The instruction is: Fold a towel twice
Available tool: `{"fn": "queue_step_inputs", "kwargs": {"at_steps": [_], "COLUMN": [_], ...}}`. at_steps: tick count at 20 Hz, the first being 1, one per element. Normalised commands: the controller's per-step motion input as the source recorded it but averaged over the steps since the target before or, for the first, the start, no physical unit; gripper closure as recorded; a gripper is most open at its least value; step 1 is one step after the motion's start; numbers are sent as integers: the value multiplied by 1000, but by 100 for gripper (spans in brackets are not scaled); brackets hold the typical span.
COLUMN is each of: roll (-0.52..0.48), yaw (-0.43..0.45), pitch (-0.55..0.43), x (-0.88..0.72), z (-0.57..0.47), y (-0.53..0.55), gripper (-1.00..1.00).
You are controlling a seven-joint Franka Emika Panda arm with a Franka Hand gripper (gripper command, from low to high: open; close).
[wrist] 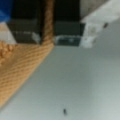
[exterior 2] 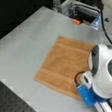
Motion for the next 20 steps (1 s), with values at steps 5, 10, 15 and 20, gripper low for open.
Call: {"fn": "queue_step_inputs", "kwargs": {"at_steps": [5,10,15,20], "roll": [76,173,243,247], "yaw": [130,163,232,230], "pitch": [74,112,45,-19], "x": [-535,-648,-550,-566], "z": [270,299,71,32], "y": [-257,-475,-621,-836], "gripper": [100,100,100,100]}}
